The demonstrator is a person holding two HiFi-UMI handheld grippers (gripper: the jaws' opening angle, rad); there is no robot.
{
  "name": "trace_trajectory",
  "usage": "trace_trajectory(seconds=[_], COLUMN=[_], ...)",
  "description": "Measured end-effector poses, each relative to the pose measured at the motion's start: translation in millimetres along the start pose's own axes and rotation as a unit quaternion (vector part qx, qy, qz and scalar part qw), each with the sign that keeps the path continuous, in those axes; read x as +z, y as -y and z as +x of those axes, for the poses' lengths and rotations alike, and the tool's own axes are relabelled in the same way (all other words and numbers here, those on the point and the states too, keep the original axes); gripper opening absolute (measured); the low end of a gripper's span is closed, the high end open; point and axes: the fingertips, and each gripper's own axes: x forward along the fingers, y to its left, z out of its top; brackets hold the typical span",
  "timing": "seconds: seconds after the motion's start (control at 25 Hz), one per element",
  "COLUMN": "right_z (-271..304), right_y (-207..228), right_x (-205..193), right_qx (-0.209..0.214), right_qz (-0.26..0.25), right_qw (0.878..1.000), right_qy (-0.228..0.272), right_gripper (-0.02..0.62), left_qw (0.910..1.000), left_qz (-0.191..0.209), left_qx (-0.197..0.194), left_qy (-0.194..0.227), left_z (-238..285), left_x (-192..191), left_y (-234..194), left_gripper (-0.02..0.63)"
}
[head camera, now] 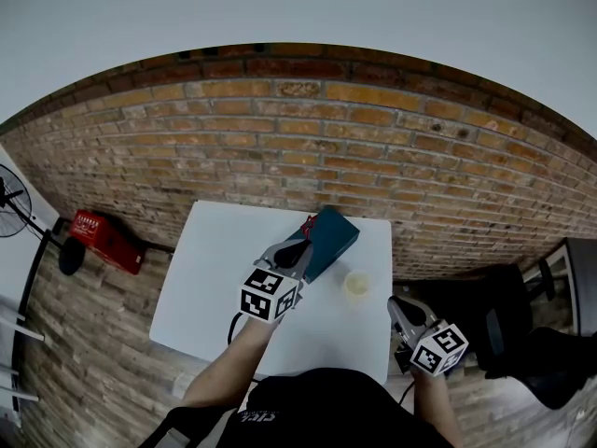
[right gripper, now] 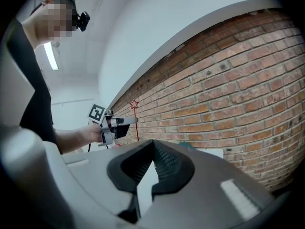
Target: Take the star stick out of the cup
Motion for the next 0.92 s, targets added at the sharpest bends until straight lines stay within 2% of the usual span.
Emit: trace_trajectory(seconds=[0.44,0.92], right_z=[-6.2,-5.1], right_y=[6.7,-0.1], right_x=[-3.0,-7.2], right_qx=[0.000,0.006], right_qz=[0.016,0.014], right_qw=[1.000,1.000], right_qy=[0.003,0.000], right_gripper=[-0.002,-0.002], left_qw=[0.9999,0.9998], left_qz=[-0.014,-0.020], left_qx=[0.009,0.002], left_qy=[-0.003,0.002], left_z=[-6.5,-7.4], left_x=[-7.0,-1.5], left_y=[1.4,4.9], left_gripper=[0.010,0.009])
